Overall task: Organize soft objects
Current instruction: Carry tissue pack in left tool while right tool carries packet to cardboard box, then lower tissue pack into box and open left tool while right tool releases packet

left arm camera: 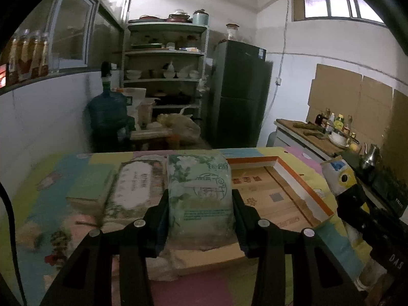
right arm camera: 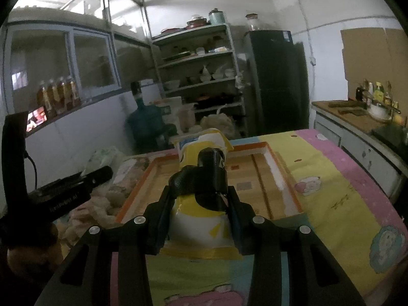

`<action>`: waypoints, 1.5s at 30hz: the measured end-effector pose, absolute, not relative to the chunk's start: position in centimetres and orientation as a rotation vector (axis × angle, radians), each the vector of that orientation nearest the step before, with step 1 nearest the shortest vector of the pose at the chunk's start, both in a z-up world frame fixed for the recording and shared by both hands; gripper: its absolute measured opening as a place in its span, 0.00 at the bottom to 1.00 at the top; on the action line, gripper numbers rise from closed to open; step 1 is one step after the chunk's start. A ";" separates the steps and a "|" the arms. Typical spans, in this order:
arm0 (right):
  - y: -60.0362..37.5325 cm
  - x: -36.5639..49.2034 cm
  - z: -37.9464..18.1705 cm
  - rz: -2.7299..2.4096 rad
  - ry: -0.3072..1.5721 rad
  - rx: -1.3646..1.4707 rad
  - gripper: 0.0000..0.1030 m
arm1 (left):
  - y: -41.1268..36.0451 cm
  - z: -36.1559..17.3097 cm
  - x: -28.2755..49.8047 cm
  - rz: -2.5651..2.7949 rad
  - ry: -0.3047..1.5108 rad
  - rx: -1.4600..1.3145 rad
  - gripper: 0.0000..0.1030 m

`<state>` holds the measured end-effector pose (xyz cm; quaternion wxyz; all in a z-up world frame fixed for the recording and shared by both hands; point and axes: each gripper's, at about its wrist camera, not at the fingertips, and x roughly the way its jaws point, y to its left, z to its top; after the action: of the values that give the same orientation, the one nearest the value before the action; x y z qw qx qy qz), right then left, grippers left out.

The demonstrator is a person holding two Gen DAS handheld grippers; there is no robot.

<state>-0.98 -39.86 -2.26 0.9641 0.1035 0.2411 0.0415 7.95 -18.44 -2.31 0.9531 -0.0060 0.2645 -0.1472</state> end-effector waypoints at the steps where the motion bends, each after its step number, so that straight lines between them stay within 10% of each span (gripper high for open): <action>1: -40.4 -0.8 -2.3 0.080 0.487 0.210 0.41 | -19.2 -2.4 8.2 -0.304 0.540 -0.011 0.43; 45: -46.9 12.4 -10.1 0.123 0.791 0.262 0.41 | -30.9 -11.3 17.7 -0.356 0.838 -0.007 0.43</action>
<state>12.35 -46.88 -10.06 0.9127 0.1271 0.3837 0.0598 17.67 -30.90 -11.29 0.8982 -0.0032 0.4046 -0.1719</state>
